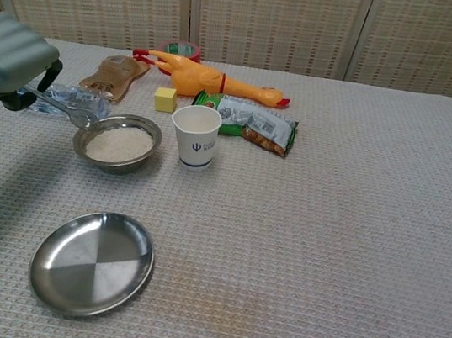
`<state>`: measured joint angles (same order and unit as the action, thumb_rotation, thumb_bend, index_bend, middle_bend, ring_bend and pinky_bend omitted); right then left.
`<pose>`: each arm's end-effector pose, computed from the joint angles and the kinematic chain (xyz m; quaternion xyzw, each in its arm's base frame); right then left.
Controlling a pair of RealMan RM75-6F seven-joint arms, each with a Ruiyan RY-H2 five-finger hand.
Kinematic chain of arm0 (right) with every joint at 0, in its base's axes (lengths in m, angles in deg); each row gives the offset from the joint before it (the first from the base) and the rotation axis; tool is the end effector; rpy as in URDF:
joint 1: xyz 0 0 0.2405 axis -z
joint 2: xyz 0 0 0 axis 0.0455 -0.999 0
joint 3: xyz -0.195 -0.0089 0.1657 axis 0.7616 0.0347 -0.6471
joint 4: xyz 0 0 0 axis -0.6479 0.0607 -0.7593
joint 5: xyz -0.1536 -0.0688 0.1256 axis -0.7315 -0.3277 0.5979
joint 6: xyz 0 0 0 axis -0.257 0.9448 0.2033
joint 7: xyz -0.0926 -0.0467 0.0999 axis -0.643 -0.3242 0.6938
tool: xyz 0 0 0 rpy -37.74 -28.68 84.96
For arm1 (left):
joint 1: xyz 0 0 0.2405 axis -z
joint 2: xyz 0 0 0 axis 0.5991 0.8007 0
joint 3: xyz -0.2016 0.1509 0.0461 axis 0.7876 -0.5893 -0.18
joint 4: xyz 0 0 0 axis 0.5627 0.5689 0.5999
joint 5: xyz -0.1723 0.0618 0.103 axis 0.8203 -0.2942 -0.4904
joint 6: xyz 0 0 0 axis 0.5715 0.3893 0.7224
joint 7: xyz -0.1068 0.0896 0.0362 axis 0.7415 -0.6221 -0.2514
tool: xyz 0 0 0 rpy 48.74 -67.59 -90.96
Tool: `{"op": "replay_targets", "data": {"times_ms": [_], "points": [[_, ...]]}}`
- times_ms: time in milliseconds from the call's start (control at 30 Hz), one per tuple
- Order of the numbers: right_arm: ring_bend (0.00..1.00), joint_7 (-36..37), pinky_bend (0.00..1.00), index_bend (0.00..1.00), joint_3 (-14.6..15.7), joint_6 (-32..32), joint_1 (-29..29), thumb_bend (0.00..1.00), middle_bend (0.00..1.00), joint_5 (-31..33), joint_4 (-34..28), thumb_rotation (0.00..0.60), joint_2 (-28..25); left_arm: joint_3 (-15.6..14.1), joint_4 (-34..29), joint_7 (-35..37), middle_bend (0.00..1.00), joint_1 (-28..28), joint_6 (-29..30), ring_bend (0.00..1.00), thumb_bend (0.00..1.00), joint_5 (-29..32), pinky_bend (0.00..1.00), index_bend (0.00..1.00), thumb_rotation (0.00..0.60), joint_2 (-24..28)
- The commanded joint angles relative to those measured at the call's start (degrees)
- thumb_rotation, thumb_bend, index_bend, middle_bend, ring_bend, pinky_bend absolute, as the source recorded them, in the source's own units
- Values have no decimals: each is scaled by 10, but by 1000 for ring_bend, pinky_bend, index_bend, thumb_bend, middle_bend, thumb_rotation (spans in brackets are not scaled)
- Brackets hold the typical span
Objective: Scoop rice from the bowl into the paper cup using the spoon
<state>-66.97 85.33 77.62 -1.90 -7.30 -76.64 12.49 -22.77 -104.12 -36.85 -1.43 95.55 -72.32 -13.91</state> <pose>-0.2979 -0.1653 0.1525 0.6506 -0.3624 0.3772 0.5505 -0.1903 0.3500 0.0180 -0.7088 -0.1248 -0.1633 0.6748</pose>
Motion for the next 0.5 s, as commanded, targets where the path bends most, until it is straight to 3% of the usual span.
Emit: {"op": "replay_targets", "data": {"times_ms": [33, 500], "points": [[0, 3, 0, 0, 1, -2, -1, 149, 0, 0, 0, 527, -2, -4, 23, -17, 1000, 16, 14, 1000, 407, 7, 1000, 689, 600, -23], [0, 11, 0, 0, 5, 4, 2, 149, 0, -11, -5, 528, -9, -52, 167, -70, 1000, 42, 62, 1000, 407, -44, 1000, 683, 600, -118]]}}
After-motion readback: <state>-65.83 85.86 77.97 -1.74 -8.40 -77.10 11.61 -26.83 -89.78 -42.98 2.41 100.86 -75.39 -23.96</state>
